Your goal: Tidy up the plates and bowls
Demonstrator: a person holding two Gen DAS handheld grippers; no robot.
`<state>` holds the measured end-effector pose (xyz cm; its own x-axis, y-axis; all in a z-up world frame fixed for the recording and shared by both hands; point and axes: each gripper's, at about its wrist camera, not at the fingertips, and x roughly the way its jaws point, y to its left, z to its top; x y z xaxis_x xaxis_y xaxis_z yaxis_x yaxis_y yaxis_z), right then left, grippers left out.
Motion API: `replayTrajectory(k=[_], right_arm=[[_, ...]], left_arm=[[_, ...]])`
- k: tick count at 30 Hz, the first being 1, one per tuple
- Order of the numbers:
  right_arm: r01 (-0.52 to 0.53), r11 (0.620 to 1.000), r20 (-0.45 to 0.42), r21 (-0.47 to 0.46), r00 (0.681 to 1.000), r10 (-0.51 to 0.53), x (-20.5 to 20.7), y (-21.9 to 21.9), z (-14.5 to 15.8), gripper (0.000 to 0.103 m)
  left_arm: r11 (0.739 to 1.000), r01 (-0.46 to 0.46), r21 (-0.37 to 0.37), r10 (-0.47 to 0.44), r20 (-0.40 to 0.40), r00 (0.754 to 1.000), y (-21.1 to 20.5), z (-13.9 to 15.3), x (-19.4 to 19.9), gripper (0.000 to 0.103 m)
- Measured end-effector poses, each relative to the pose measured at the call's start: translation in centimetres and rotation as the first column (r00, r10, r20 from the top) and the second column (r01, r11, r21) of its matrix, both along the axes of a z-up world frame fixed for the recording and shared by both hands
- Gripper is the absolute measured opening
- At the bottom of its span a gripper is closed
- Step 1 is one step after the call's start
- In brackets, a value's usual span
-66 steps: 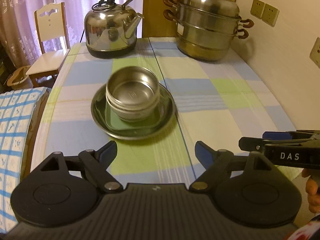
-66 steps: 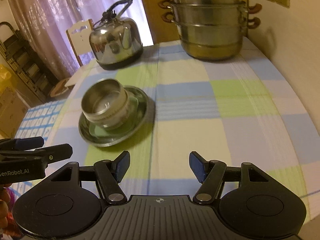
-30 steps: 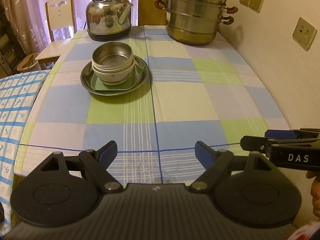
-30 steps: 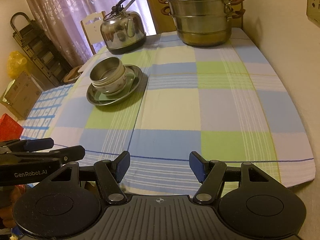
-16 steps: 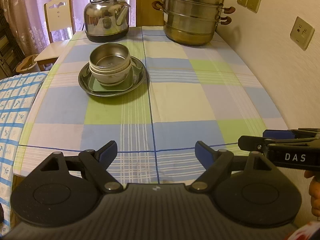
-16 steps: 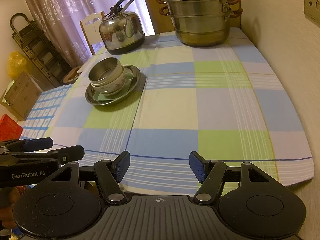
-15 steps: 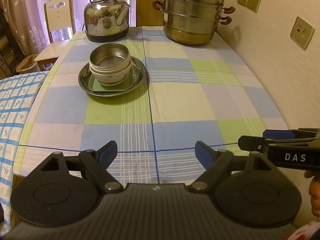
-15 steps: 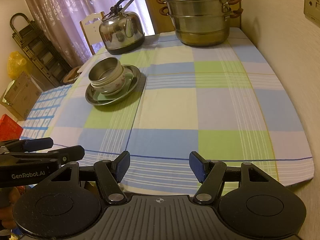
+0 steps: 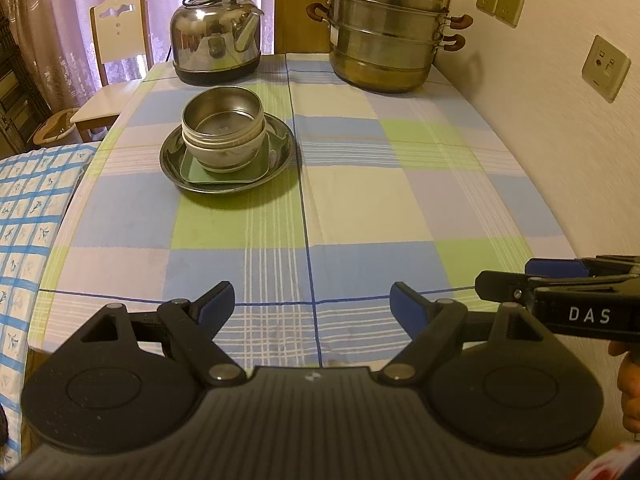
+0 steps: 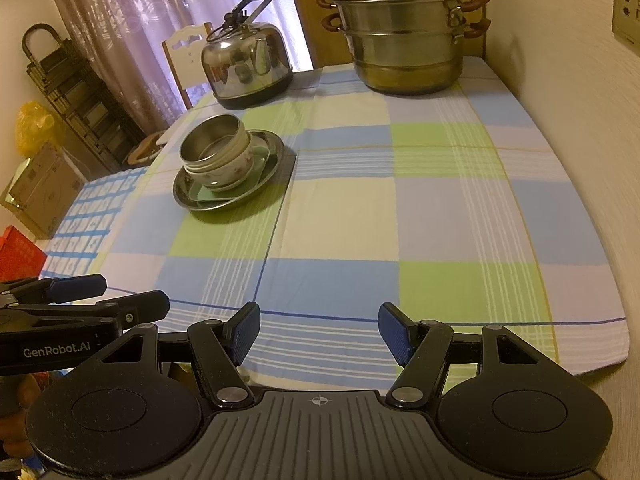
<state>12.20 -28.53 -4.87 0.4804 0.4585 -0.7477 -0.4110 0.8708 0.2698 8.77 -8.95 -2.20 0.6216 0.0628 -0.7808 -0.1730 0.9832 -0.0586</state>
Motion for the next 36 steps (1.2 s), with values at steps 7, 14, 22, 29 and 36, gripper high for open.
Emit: replayTrajectory(k=[7,14,22,29,36], right_arm=[[0.001,1.0,0.001,-0.001,1.0,-0.001,-0.06,0.11,0.02,0.066],[0.001,1.0,0.001,-0.001,1.0,-0.001,-0.07,0.12,0.03,0.066],[0.0,1.0,0.001,-0.002,1.0,0.0,-0.07,0.12,0.02,0.066],[-0.002,1.0,-0.001,-0.005,1.0,0.002,-0.28,0.51,-0.08,0.066],[-0.004,1.0,-0.002,-0.007,1.0,0.004,-0.36,0.62,-0.14,0.066]], left_arm=[[1.0,0.001,-0.002,-0.001,0.0,1.0,0.09,0.02,-0.1,0.084],[1.0,0.002,-0.005,-0.002,0.0,1.0,0.1,-0.05,-0.27,0.084],[1.0,0.001,-0.005,-0.001,0.0,1.0,0.12,-0.03,-0.33,0.084],[1.0,0.001,-0.008,-0.002,-0.003,1.0,0.17,-0.06,-0.37,0.084],[1.0,0.0,-0.011,0.0,-0.007,1.0,0.47,-0.2,-0.27,0.084]])
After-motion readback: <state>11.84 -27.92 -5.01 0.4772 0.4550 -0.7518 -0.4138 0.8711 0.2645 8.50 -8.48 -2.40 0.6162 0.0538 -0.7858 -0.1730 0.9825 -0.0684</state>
